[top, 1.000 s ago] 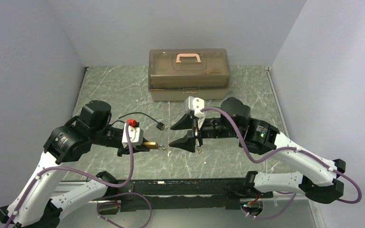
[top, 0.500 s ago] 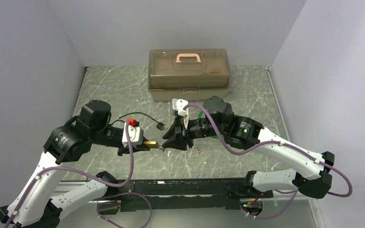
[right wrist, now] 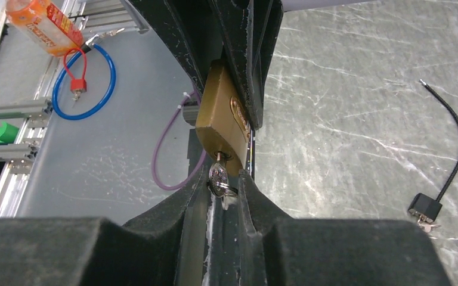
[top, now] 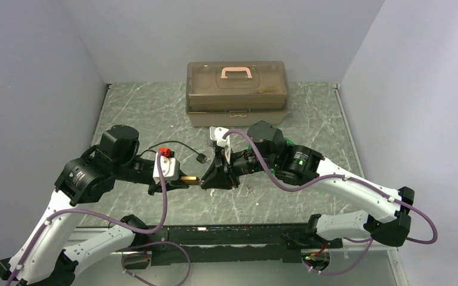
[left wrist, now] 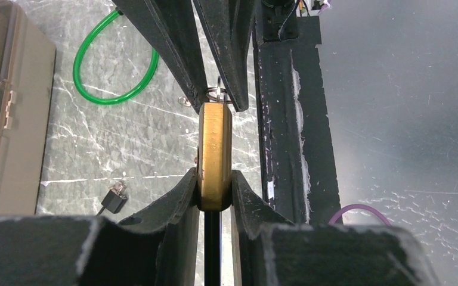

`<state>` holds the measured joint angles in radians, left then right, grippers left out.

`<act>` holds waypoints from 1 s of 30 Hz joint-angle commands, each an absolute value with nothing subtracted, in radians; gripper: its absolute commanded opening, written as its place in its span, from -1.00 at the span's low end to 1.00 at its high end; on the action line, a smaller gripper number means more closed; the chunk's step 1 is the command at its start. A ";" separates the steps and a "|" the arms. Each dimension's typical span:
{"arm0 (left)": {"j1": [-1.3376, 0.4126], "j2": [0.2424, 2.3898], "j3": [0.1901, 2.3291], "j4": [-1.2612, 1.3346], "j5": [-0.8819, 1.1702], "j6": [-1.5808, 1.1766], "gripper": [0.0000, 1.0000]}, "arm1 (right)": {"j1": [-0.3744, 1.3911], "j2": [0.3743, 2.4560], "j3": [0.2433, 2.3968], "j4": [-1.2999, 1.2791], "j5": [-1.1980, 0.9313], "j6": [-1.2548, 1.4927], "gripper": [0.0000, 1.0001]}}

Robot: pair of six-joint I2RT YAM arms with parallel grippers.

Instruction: Unlock with the key

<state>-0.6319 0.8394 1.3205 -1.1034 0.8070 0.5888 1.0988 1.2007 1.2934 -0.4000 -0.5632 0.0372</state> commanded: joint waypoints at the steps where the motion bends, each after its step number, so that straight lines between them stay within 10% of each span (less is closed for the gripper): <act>1: -0.631 0.822 1.339 -1.020 0.864 0.579 -1.00 | 1.098 1.193 1.335 -0.364 -0.583 0.051 -1.00; 30: -0.795 0.845 1.446 -1.083 0.504 0.901 -1.00 | 1.076 1.229 1.246 -0.168 -0.524 0.501 -1.00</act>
